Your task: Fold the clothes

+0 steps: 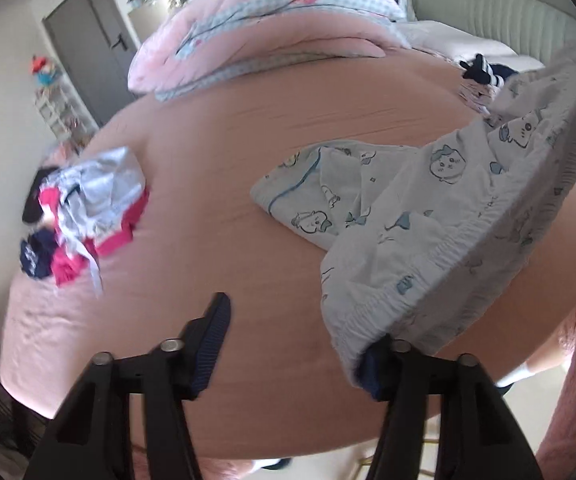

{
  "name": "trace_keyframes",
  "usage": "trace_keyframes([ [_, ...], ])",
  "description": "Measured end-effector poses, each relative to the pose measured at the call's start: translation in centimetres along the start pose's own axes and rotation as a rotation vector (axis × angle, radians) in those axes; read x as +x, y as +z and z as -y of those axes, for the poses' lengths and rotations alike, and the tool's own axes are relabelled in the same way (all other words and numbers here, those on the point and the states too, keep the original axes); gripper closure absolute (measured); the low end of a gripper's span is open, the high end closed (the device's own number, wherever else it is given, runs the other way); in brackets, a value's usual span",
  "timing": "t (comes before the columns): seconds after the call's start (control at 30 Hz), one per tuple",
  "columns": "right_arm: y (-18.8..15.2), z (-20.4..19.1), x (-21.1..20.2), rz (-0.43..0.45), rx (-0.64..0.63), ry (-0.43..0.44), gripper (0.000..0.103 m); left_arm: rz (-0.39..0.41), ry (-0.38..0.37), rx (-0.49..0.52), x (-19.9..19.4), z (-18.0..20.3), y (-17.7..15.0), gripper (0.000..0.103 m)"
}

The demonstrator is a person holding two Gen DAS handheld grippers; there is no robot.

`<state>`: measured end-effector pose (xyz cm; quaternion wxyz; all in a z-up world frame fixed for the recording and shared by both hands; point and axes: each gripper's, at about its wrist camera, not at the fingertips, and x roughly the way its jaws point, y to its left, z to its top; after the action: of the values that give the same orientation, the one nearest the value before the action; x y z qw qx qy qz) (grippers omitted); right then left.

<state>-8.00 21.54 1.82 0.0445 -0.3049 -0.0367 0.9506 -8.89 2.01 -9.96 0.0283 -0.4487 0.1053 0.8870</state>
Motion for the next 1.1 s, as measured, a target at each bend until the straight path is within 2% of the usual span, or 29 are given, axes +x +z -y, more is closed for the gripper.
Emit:
trace_keyframes([
  [0.03,0.0,0.1,-0.2,-0.002,0.010,0.017,0.085,-0.015,-0.068,-0.050,-0.2,-0.7,0.7,0.099],
  [0.07,0.4,0.1,-0.3,-0.003,0.013,0.037,0.085,0.001,-0.119,-0.083,-1.1,-1.5,2.3,0.099],
  [0.1,1.0,0.2,-0.4,0.000,0.014,0.054,0.085,0.056,-0.122,-0.067,-2.7,-1.7,4.4,0.099],
  [0.13,2.6,0.5,-1.3,0.042,0.005,0.050,0.085,0.120,-0.114,-0.045,-4.6,-2.0,6.6,0.100],
  [0.2,5.9,1.2,-3.0,0.127,-0.012,0.044,0.085,0.296,-0.071,0.004,-10.5,-3.2,11.4,0.100],
  [0.27,9.8,2.3,-5.1,0.213,0.012,0.042,0.085,0.440,-0.070,0.021,-16.0,-4.4,15.2,0.100],
  [0.33,13.4,3.9,-6.9,0.269,0.056,0.057,0.085,0.545,-0.063,0.050,-20.4,-5.0,17.7,0.099],
  [0.4,16.1,4.9,-8.2,0.294,0.082,0.065,0.085,0.608,-0.024,0.102,-23.3,-4.9,19.4,0.099],
  [0.5,19.0,5.1,-10.0,0.324,0.073,0.070,0.085,0.642,0.094,0.183,-24.4,-4.4,21.1,0.098],
  [0.53,19.5,5.0,-10.6,0.334,0.064,0.075,0.085,0.635,0.111,0.197,-24.3,-4.5,21.5,0.098],
  [0.67,20.6,4.9,-11.4,0.358,0.055,0.069,0.085,0.583,0.065,0.194,-23.1,-5.0,21.9,0.098],
  [0.8,20.9,5.4,-11.7,0.349,0.064,0.127,0.085,0.600,0.089,0.214,-23.5,-4.4,21.5,0.097],
  [0.97,20.7,5.4,-13.1,0.382,0.050,0.113,0.085,0.623,0.104,0.193,-24.8,-4.6,21.8,0.097],
  [1.03,20.0,5.5,-12.7,0.350,0.055,0.144,0.085,0.613,0.094,0.181,-24.4,-4.7,22.2,0.097],
  [1.1,16.3,4.8,-10.0,0.218,0.049,0.178,0.085,0.604,0.082,0.177,-23.8,-4.7,21.9,0.097],
])
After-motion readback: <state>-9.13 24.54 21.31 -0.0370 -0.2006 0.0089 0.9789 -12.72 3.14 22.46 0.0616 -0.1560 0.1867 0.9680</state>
